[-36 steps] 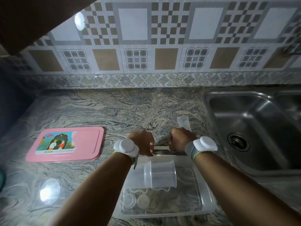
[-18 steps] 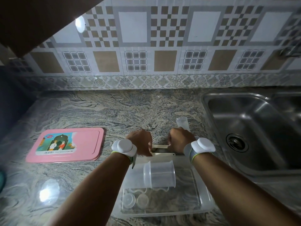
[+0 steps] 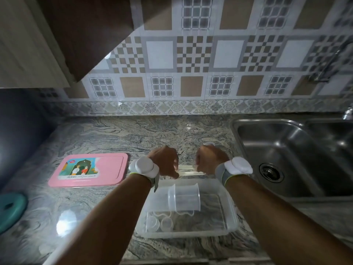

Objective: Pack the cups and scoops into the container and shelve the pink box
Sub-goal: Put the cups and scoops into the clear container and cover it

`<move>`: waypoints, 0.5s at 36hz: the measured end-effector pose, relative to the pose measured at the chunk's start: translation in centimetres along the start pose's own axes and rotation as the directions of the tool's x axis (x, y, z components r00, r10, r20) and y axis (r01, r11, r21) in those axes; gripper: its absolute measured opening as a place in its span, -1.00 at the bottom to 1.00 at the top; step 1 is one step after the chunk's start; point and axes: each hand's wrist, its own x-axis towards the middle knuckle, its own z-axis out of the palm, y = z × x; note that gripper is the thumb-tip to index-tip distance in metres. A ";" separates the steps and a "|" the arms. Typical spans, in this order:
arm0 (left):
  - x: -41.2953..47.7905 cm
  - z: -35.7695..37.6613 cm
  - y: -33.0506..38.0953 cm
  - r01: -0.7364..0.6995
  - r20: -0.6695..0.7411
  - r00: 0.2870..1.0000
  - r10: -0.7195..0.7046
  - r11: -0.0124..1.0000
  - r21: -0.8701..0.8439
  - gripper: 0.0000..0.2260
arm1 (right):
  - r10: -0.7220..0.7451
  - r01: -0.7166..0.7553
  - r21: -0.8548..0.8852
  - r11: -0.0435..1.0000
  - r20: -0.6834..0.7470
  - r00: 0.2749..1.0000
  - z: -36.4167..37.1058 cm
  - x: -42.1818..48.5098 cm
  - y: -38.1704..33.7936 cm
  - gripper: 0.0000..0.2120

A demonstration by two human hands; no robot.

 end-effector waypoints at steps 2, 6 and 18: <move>-0.8 -0.5 0.5 0.005 -0.018 1.000 -0.005 1.000 -0.002 -0.77 | -0.001 0.001 -0.007 1.000 -0.027 1.000 -0.6 -1.0 -0.1 -0.85; -3.1 -1.3 2.0 0.006 -0.042 0.999 -0.006 1.000 -0.006 -0.77 | -0.008 0.007 -0.017 1.000 -0.060 0.998 -1.6 -3.6 -0.2 -0.83; -8.7 -0.5 5.7 0.016 -0.040 0.999 -0.016 1.000 -0.005 -0.78 | 0.028 -0.028 0.000 1.000 -0.059 0.998 -1.1 -9.6 -0.1 -0.75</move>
